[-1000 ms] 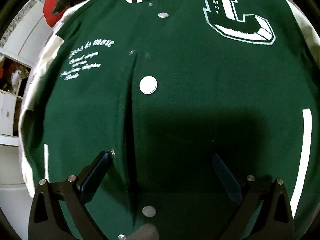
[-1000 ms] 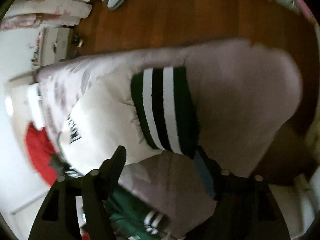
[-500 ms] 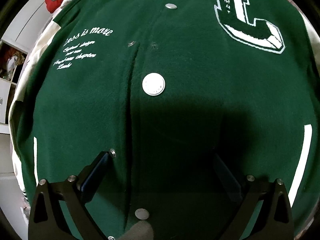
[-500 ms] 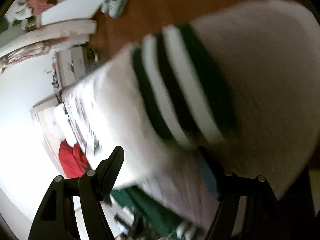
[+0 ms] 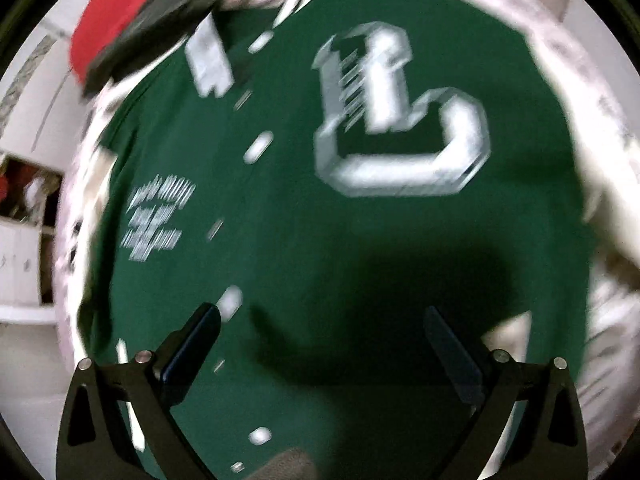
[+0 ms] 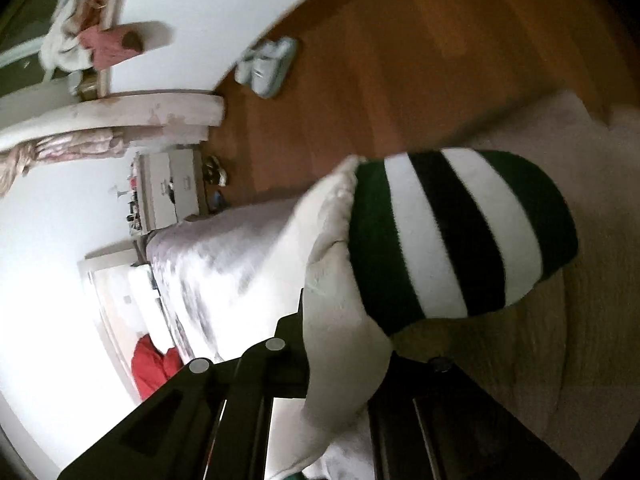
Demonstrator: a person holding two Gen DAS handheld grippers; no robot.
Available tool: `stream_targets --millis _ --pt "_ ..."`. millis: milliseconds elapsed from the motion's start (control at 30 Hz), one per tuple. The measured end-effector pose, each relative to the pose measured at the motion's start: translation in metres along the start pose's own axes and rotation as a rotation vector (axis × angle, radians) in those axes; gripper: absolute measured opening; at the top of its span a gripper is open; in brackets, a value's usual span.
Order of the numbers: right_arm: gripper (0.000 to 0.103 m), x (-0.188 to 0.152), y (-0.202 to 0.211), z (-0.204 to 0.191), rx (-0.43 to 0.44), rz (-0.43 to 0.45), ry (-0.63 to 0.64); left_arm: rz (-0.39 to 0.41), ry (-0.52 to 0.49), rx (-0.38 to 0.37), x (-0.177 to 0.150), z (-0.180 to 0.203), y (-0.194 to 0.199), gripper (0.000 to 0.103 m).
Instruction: Fold large clothes
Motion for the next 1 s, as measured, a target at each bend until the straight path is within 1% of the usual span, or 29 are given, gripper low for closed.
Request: stream_targets --millis 33,67,100,133,167,200,267,300,333,367,433,533,667,733,767,833,900,933,967,1000 --pt "0.005 0.009 0.005 -0.02 -0.007 0.0 0.047 0.015 0.001 -0.022 0.012 0.004 0.009 0.103" --pt "0.005 0.023 -0.002 -0.04 -0.007 -0.009 0.114 0.033 0.001 -0.043 0.03 0.019 0.012 0.103" --pt "0.005 0.032 -0.008 -0.063 -0.016 -0.016 0.168 0.04 0.0 -0.062 0.046 0.026 0.015 0.103" --pt "0.005 0.037 -0.008 -0.079 -0.021 -0.02 0.206 0.048 -0.002 -0.087 0.065 0.036 0.016 0.103" --pt "0.005 0.048 -0.017 -0.097 -0.024 -0.03 0.263 0.05 -0.005 -0.101 0.085 0.034 0.018 0.103" --pt "0.005 0.049 -0.015 -0.106 -0.024 -0.035 0.288 0.048 -0.014 -0.116 0.102 0.044 0.012 0.103" --pt "0.005 0.059 -0.029 -0.134 -0.016 -0.047 0.325 0.033 -0.048 -0.108 0.127 0.06 -0.004 0.103" --pt "0.005 0.061 -0.033 -0.143 -0.012 -0.049 0.333 0.014 -0.077 -0.085 0.135 0.071 -0.018 0.103" --pt "0.005 0.061 -0.038 -0.152 -0.007 -0.049 0.338 -0.009 -0.092 -0.065 0.139 0.078 -0.033 0.103" --pt "0.005 0.059 -0.037 -0.152 0.002 -0.05 0.337 -0.019 -0.094 -0.064 0.14 0.087 -0.036 0.103" --pt "0.005 0.055 -0.046 -0.161 0.004 -0.057 0.336 -0.017 -0.095 -0.056 0.143 0.09 -0.048 0.103" --pt "0.005 0.052 -0.057 -0.169 -0.003 -0.063 0.344 0.005 -0.115 -0.038 0.142 0.091 -0.047 0.103" --pt "0.005 0.048 -0.054 -0.167 -0.019 -0.062 0.341 0.012 -0.101 -0.056 0.139 0.083 -0.043 0.103" --pt "0.005 0.043 -0.045 -0.178 -0.019 -0.057 0.365 0.022 -0.082 -0.064 0.136 0.072 -0.035 0.103" --pt "0.005 0.036 -0.038 -0.189 -0.021 -0.049 0.399 0.035 -0.07 -0.065 0.136 0.065 -0.027 0.103" --pt "0.005 0.026 -0.023 -0.207 -0.015 -0.042 0.454 0.066 -0.038 -0.062 0.13 0.04 -0.014 0.103" --pt "0.005 0.007 -0.007 -0.238 -0.003 -0.037 0.53 0.08 0.012 -0.059 0.118 0.002 -0.005 0.103" --pt "0.005 -0.012 0.001 -0.261 0.007 -0.037 0.593 0.081 0.037 -0.052 0.112 -0.016 -0.003 0.103" --pt "0.005 -0.026 0.006 -0.276 0.01 -0.038 0.636 0.079 0.066 -0.042 0.105 -0.039 -0.003 0.103" --pt "0.005 -0.044 0.01 -0.291 0.016 -0.043 0.682 0.067 0.103 -0.02 0.09 -0.075 -0.006 0.103"
Point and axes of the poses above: each gripper's, at about its wrist camera, not at the fingertips, and y roughly against the way its jaws point, z to its right, x to its top, the point moved 9 cm from there along -y, roughly the way its jaws point, and after that the axes turned 5 degrees about x, right-handed, at the moved point
